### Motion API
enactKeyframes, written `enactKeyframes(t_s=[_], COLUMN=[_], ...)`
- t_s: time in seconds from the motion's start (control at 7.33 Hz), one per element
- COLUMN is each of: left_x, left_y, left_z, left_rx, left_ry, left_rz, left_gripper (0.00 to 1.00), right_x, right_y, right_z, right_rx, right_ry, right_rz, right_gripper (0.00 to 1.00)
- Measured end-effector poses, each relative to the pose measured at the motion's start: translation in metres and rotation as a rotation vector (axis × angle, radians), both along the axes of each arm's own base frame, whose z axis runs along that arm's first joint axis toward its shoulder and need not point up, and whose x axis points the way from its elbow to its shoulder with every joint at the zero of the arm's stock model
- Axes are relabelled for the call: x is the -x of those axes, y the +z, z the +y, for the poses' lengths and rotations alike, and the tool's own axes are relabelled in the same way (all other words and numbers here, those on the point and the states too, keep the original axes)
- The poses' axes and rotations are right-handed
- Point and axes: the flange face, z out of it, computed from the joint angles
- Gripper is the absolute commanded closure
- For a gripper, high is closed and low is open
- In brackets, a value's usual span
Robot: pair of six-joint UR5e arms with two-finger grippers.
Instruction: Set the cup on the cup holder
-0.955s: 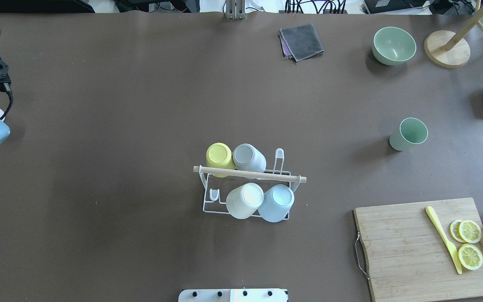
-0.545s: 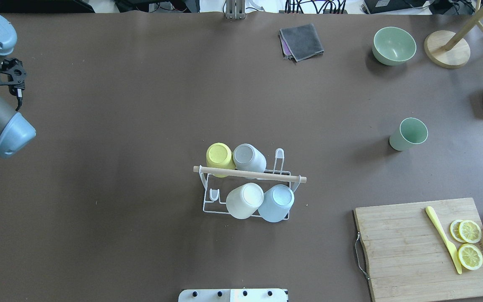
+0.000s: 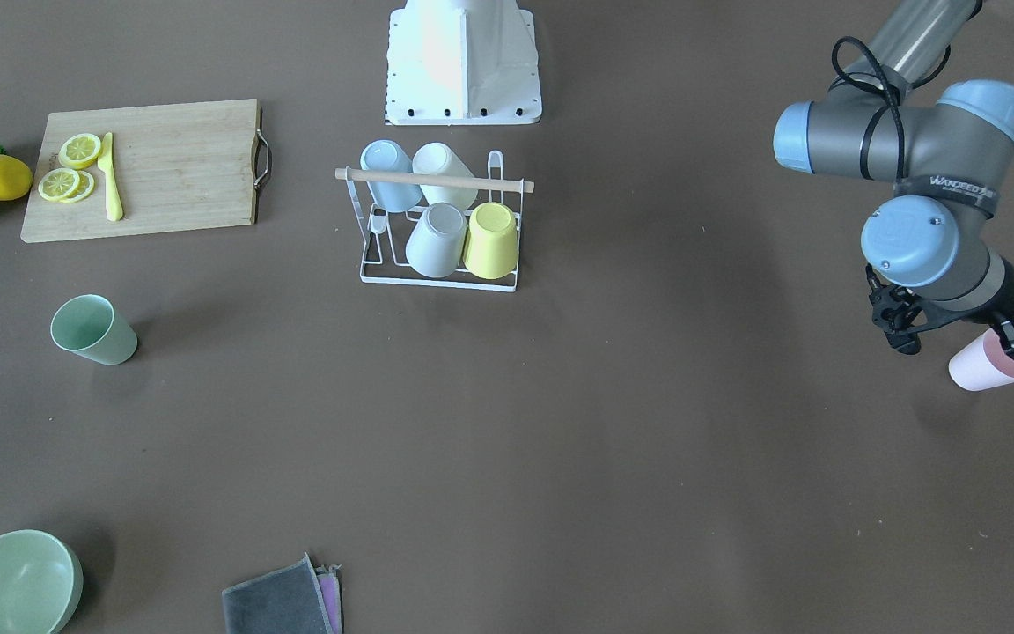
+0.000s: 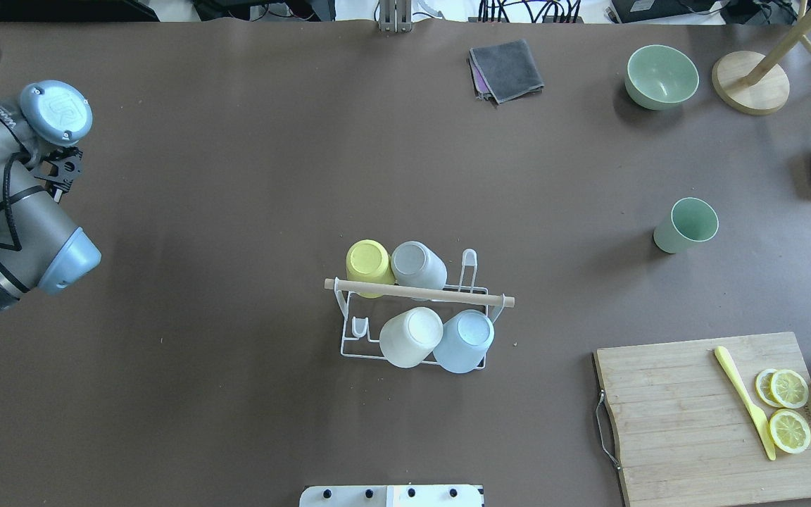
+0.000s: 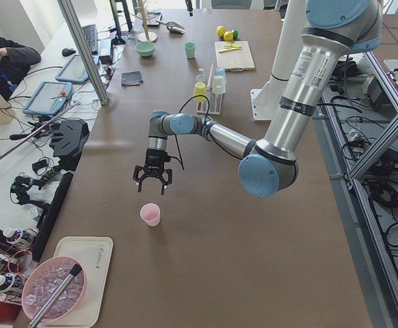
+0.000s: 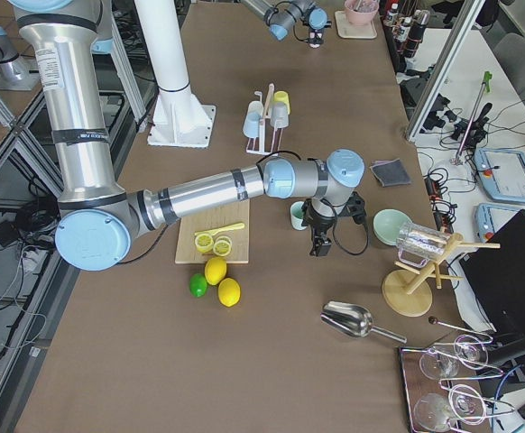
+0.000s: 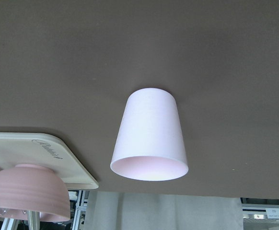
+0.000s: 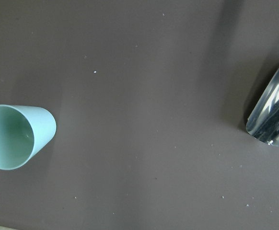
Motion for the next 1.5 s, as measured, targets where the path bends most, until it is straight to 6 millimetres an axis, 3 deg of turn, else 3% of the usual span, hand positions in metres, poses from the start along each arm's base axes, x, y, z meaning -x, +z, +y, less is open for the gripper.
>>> enactKeyframes(t_s=[0.55,0.95,1.23,1.5], left_x=[-0.024,-0.034,-0.037,-0.035], left_y=[0.027,0.046,0.056,0.07], left_z=[0.0,0.002,0.006,0.011], left_rx=[-0.023,-0.035,-0.04,-0.047], left_ry=[0.087,0.099,0.105,0.107], left_rz=[-0.035,-0.041,-0.046,-0.042], left_gripper=[0.02,0.02,0.02,0.02], right_x=[0.092,0.165,0.214,0.246], right_y=[-0.05,-0.107,-0.11,-0.101], right_z=[-0.042,-0.097,-0.135,-0.148], right_rx=[0.0,0.057,0.124,0.135], right_ry=[-0.093,-0.168,-0.219,-0.292], right_rz=[0.006,0.081,0.129,0.174], right_gripper=[0.01,0.01,0.01,0.01])
